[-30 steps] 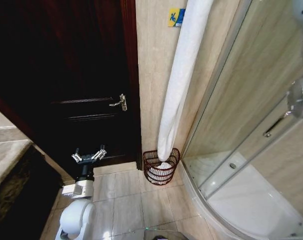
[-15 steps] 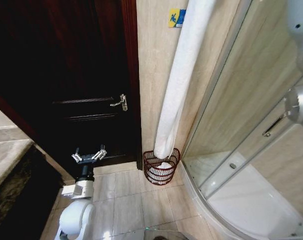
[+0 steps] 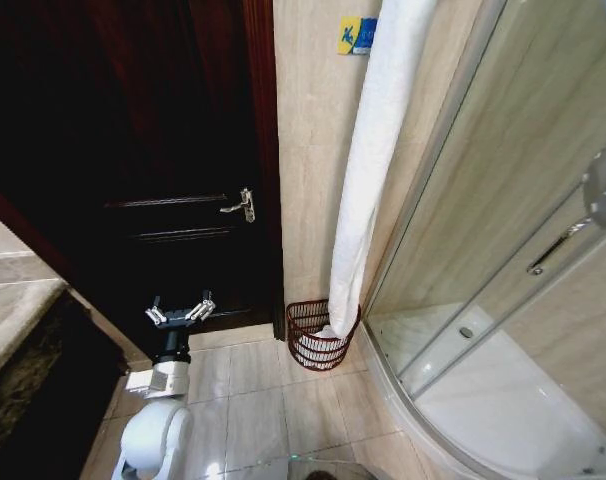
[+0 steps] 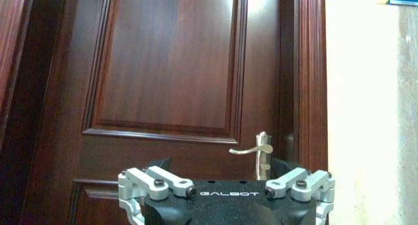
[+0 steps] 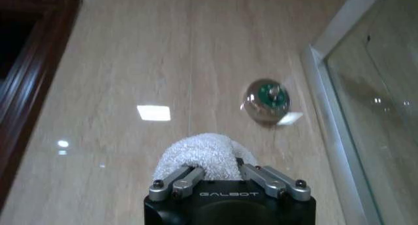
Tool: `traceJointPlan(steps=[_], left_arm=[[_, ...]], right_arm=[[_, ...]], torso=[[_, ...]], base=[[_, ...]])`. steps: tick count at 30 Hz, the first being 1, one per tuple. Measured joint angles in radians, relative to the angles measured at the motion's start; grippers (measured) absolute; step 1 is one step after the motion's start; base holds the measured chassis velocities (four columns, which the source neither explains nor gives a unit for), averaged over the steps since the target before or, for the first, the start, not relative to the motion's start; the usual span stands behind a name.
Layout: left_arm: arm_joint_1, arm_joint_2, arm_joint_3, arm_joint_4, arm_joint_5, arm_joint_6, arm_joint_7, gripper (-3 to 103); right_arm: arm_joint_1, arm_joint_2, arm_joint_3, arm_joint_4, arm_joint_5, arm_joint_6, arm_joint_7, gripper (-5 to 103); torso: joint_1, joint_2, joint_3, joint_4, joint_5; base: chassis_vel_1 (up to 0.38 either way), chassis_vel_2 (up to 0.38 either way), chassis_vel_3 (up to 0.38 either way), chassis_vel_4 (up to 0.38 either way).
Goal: Discard the used towel into the hamper.
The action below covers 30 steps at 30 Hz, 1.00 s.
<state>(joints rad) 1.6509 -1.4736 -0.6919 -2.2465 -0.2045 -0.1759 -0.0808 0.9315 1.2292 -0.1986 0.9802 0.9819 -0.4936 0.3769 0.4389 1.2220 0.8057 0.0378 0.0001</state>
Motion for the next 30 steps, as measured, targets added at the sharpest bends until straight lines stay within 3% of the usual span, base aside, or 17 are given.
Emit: traceJointPlan(steps=[16, 25, 30], left_arm=[[-0.006, 0.005, 0.007, 0.021, 0.007, -0.004, 0.0, 100], [-0.009, 0.008, 0.004, 0.031, 0.004, -0.005, 0.0, 100], [-0.014, 0.011, 0.008, 0.031, 0.005, -0.004, 0.001, 100]], right_arm=[[-0.158, -0.063, -0.027, 0.206, 0.075, 0.026, 0.106, 9], [-0.285, -0.112, -0.039, 0.288, 0.085, 0.04, 0.119, 9], [-0.275, -0.098, -0.041, 0.248, 0.071, 0.059, 0.105, 9]], torso=[[0.0, 0.0, 0.0, 0.0001, -0.0002], [0.0, 0.0, 0.0, 0.0, 0.0], [0.0, 0.0, 0.0, 0.0, 0.0007]], base=[[0.0, 0.0, 0.0, 0.0], [0.0, 0.0, 0.0, 0.0], [0.0, 0.0, 0.0, 0.0]])
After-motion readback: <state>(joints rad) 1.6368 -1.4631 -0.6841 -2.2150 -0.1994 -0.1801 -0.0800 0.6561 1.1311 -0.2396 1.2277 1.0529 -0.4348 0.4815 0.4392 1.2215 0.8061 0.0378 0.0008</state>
